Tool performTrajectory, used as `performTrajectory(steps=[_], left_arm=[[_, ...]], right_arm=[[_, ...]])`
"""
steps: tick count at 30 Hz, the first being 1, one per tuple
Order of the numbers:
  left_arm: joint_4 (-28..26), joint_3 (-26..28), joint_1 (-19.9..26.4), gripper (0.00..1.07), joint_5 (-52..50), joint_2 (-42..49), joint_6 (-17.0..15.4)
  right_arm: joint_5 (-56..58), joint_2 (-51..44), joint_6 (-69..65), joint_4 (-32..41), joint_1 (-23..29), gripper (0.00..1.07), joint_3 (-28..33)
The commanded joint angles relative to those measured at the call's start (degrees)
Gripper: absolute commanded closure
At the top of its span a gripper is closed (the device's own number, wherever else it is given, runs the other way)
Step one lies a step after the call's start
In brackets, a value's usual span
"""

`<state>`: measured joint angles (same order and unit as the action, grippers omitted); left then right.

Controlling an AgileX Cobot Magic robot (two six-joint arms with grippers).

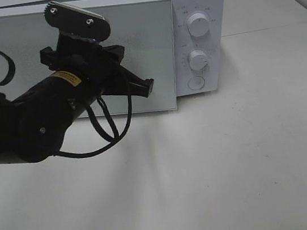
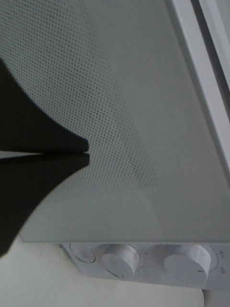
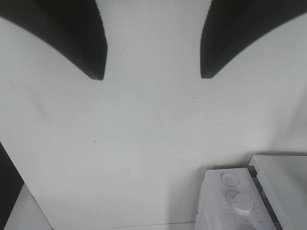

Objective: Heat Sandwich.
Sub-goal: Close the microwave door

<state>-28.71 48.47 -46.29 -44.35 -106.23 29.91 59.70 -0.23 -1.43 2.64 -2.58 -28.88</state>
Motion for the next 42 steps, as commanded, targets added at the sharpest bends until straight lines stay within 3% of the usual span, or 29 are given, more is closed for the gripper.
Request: performTrajectory(steps=[1, 4, 6, 7, 8, 11, 12, 14, 16, 27, 42], left_arm=[[-1.7, 3.2, -1.3, 1.07, -0.5, -1.7, 3.4], [-2.6, 4.8, -2.0, 1.07, -0.3, -2.3, 6.2], [-4.0, 7.0, -2.5, 1.07, -0.3, -3.3, 12.0], [-4.5, 7.7, -2.8, 1.07, -0.3, -3.8, 14.0], [-4.5, 7.7, -2.8, 1.07, -0.3, -3.8, 14.0], [-7.0, 10.1, -3.4, 1.07, -0.5, -5.3, 21.8], [-7.0, 10.1, -3.4, 1.07, -0.5, -5.3, 21.8], [-9.2, 11.3, -3.8, 1.07, -0.6, -6.1, 26.9], [-10.3, 12.0, -3.8, 1.07, -0.7, -6.6, 29.2], [-15.0, 12.7, -3.7, 1.07, -4.2, -7.9, 32.7], [-15.7, 14.3, -2.0, 1.07, -5.3, -9.9, 33.4]], right_arm=[[-0.3, -1.5, 1.0, -0.1, 0.1, 0.49, 0.1], [-0.3, -1.5, 1.0, -0.1, 0.1, 0.49, 0.1], [-0.3, -1.5, 1.0, -0.1, 0.1, 0.49, 0.1], [-0.3, -1.5, 1.0, -0.1, 0.1, 0.49, 0.1], [-0.3, -1.5, 1.0, -0.1, 0.1, 0.49, 0.1], [-0.3, -1.5, 1.0, -0.1, 0.1, 0.49, 0.1], [-0.3, -1.5, 1.0, -0.1, 0.1, 0.49, 0.1], [-0.3, -1.5, 1.0, -0.1, 0.1, 0.49, 0.1], [-0.3, -1.5, 1.0, -0.1, 0.1, 0.49, 0.1], [-0.3, -1.5, 0.9, -0.1, 0.1, 0.49, 0.1], [-0.3, -1.5, 0.9, -0.1, 0.1, 0.49, 0.1]])
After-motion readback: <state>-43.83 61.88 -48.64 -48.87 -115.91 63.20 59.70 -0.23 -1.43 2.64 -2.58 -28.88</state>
